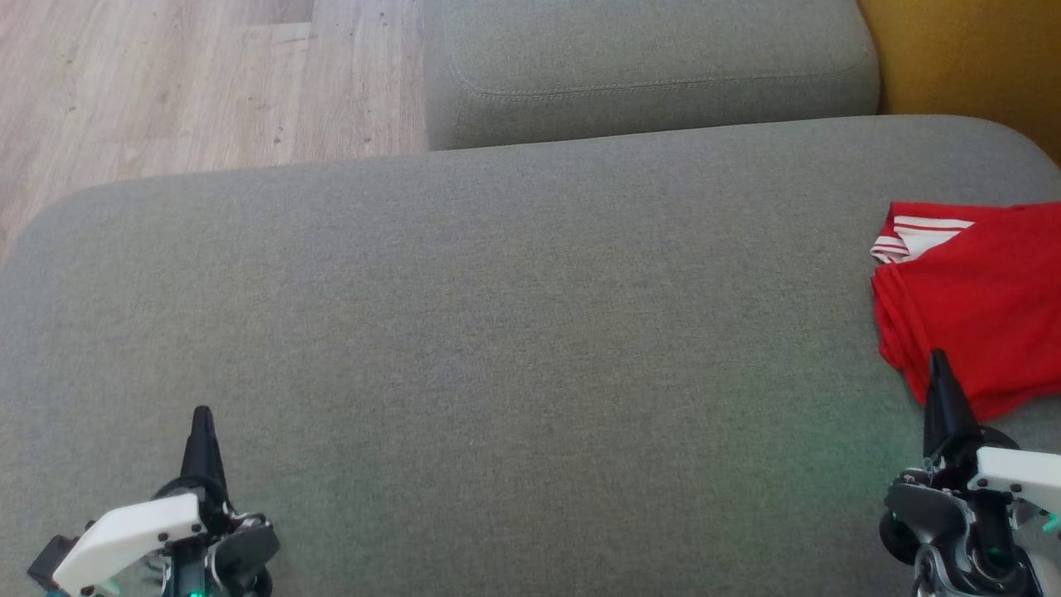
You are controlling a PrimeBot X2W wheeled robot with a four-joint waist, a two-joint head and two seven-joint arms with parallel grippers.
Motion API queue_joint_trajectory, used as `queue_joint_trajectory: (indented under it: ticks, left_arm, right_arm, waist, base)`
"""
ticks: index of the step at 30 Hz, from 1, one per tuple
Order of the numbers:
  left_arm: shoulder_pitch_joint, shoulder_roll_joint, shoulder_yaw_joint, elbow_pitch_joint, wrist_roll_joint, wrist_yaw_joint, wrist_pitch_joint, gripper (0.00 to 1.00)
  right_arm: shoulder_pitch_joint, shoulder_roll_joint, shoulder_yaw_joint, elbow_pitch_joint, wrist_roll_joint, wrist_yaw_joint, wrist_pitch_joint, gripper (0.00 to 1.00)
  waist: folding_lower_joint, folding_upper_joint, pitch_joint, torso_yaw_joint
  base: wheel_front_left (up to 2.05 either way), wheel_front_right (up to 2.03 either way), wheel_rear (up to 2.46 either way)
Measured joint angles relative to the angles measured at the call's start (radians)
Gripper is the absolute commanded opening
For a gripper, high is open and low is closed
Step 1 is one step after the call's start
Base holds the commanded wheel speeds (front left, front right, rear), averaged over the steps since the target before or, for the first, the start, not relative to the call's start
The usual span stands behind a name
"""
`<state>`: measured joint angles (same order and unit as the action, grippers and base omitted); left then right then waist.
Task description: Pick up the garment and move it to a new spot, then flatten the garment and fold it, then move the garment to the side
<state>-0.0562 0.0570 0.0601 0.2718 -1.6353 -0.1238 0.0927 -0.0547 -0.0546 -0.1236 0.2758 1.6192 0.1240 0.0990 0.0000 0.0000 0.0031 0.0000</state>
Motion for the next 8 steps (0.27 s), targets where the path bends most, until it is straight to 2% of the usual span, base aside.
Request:
queue_joint_trajectory:
  ticks: [8]
  left_arm:
    - [0.000, -0.001, 0.001, 0.000, 0.002, 0.000, 0.003, 0.00]
  right_arm:
    - [0.000, 0.001, -0.002, 0.000, 0.000, 0.000, 0.001, 0.00]
  waist:
    - [0.0000, 0.0000, 0.000, 0.000]
  base:
    - [0.00, 0.00, 0.00]
